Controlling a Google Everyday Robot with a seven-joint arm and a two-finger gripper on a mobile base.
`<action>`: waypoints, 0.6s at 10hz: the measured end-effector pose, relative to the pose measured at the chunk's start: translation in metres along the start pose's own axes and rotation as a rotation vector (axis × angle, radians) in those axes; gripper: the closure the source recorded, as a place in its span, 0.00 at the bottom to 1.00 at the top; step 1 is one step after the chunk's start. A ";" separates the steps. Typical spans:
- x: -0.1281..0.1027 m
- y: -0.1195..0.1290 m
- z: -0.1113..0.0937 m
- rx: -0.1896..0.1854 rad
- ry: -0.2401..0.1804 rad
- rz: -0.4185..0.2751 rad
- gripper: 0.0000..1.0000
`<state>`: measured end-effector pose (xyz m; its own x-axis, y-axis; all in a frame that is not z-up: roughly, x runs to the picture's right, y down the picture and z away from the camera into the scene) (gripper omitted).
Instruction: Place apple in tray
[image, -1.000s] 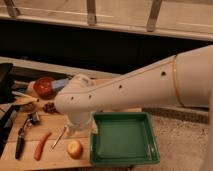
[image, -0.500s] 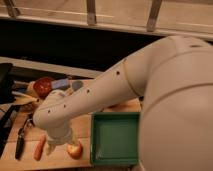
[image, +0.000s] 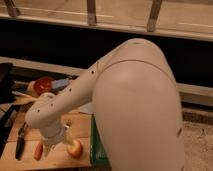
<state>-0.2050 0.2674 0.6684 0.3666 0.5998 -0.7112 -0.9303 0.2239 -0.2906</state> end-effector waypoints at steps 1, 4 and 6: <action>-0.001 -0.006 0.009 0.010 0.020 0.012 0.26; -0.006 -0.022 0.031 0.043 0.061 0.049 0.26; -0.009 -0.025 0.032 0.065 0.066 0.059 0.26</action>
<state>-0.1854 0.2810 0.7033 0.3090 0.5623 -0.7670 -0.9486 0.2405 -0.2059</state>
